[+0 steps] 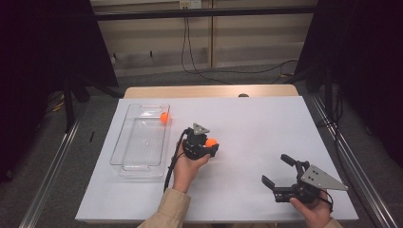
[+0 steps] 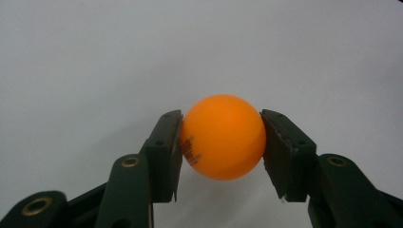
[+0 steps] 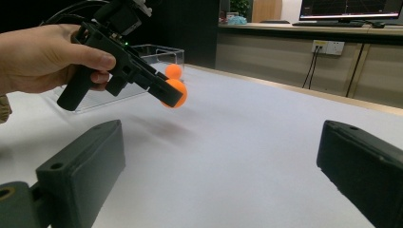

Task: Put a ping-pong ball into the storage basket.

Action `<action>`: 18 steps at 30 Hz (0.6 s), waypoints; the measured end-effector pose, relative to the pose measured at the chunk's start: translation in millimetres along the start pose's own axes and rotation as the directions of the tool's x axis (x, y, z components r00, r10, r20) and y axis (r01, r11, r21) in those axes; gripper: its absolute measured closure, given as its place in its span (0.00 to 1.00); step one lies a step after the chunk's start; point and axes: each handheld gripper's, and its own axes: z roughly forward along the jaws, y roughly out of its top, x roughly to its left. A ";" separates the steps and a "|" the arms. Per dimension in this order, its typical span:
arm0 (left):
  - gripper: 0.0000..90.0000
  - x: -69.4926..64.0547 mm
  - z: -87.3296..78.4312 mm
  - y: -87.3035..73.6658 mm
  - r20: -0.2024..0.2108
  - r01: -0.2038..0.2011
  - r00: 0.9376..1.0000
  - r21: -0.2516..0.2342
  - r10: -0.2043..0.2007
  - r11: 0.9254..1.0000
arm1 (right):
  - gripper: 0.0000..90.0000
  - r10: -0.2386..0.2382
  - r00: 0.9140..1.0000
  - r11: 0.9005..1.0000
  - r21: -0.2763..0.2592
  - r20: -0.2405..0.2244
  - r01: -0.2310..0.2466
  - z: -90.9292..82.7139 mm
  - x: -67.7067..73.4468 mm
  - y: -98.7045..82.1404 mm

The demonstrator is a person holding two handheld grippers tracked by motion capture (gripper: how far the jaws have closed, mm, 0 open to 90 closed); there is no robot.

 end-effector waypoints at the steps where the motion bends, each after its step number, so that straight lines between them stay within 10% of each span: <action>1: 0.57 1.6 -1.4 -0.3 -0.012 -0.018 1.000 0.004 0.019 1.000 | 0.02 0.001 1.000 1.000 0.000 0.000 -0.001 0.1 0.1 0.0; 18: 0.57 6.3 -15.2 -6.7 -0.006 -0.007 1.000 0.009 0.007 1.000 | 0.02 -0.014 1.000 1.000 0.008 0.005 0.014 -0.5 1.0 -0.9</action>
